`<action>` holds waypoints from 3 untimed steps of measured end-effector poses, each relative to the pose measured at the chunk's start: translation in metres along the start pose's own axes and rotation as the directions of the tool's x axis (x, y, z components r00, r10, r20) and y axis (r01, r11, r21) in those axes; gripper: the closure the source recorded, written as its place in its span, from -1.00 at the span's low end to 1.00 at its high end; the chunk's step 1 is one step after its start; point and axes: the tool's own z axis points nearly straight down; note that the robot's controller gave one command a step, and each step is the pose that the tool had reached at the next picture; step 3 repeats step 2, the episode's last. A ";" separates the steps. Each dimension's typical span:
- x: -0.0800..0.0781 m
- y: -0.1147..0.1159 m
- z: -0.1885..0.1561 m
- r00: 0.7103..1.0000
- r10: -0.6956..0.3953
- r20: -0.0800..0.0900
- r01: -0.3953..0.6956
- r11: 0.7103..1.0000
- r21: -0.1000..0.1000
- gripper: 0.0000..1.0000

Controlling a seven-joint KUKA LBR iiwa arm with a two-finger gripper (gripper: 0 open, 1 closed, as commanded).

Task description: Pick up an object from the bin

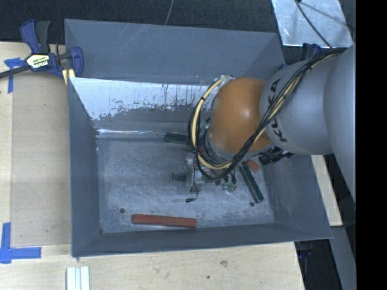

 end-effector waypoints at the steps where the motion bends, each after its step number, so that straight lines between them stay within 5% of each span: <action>1: -0.002 0.000 -0.018 1.000 0.000 0.005 0.000 1.000 -0.001 1.00; 2: -0.002 0.000 -0.057 1.000 0.001 0.003 -0.001 1.000 0.000 1.00; 3: -0.002 0.000 -0.057 1.000 0.001 0.003 -0.001 1.000 0.000 1.00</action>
Offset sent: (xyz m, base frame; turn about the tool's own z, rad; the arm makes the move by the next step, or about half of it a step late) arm 0.0002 -0.0001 0.0430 0.0000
